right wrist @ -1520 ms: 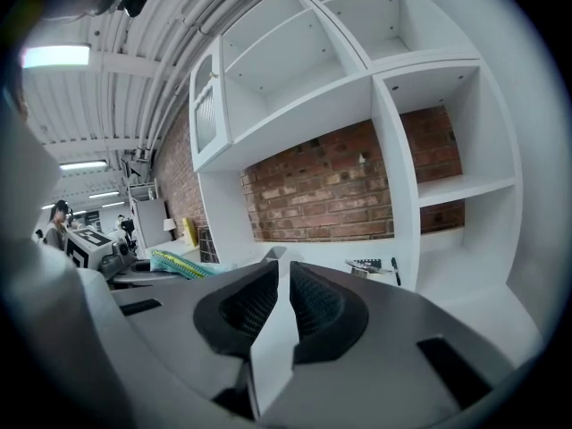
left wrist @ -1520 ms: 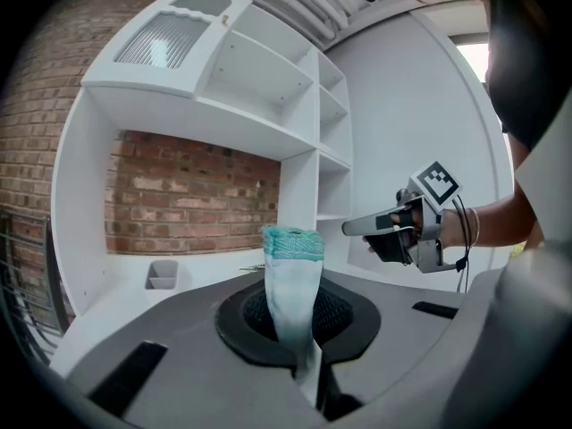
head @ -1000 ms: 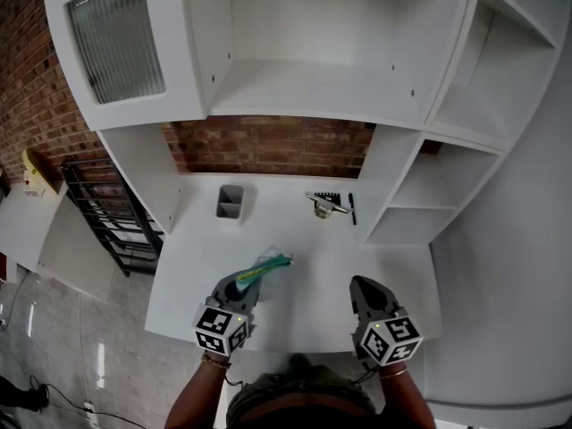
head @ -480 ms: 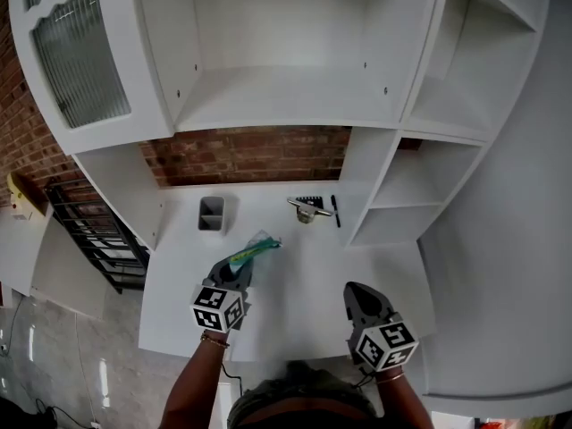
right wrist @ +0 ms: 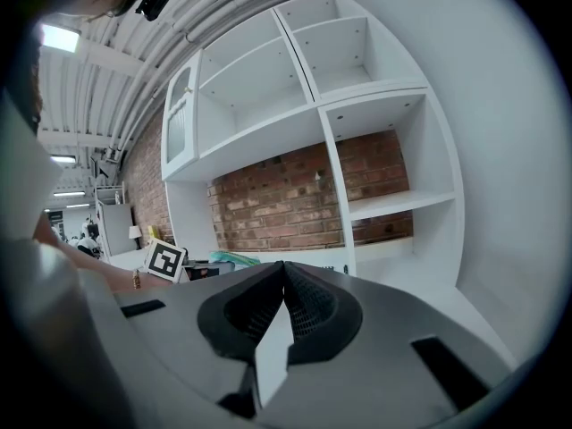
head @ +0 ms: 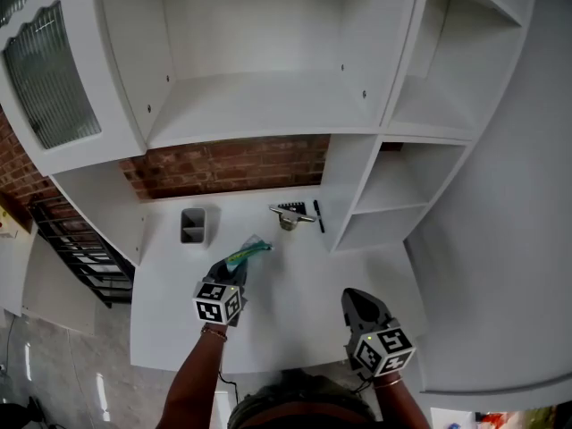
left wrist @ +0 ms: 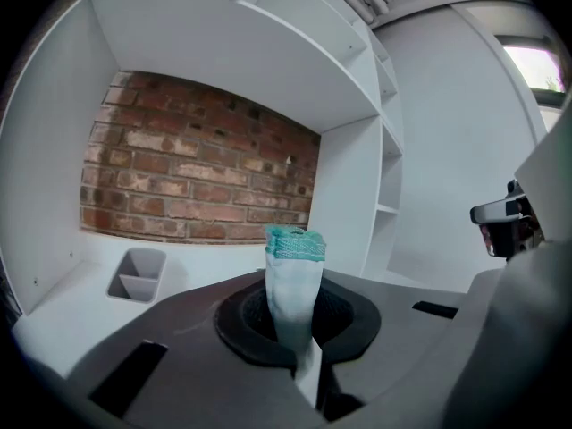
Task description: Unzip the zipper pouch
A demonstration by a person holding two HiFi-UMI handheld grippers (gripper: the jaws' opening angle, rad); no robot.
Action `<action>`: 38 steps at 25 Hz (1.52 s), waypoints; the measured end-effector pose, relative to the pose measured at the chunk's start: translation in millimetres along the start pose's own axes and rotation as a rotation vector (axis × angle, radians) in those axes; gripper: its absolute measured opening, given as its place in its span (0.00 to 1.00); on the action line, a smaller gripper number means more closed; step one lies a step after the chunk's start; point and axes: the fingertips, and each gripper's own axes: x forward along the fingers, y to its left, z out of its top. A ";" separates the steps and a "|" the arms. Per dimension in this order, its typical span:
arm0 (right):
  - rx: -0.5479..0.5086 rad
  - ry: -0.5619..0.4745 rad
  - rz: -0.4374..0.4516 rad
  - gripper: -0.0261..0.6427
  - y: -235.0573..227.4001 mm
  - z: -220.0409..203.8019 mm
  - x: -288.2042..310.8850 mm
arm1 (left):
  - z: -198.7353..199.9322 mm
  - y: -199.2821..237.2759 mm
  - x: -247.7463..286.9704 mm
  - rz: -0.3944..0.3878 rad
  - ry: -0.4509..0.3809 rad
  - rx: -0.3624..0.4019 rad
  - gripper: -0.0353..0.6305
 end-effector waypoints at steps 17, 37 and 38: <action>0.012 0.028 -0.034 0.04 -11.4 -5.8 -6.1 | -34.9 8.6 20.4 0.002 0.079 -0.014 0.06; 0.019 0.042 -0.016 0.04 -4.3 -12.4 -2.8 | -90.8 -67.3 11.5 -0.256 0.269 -0.002 0.59; 0.020 0.043 -0.015 0.04 -3.5 -12.6 -2.6 | -92.3 -69.9 9.8 -0.264 0.270 0.001 0.62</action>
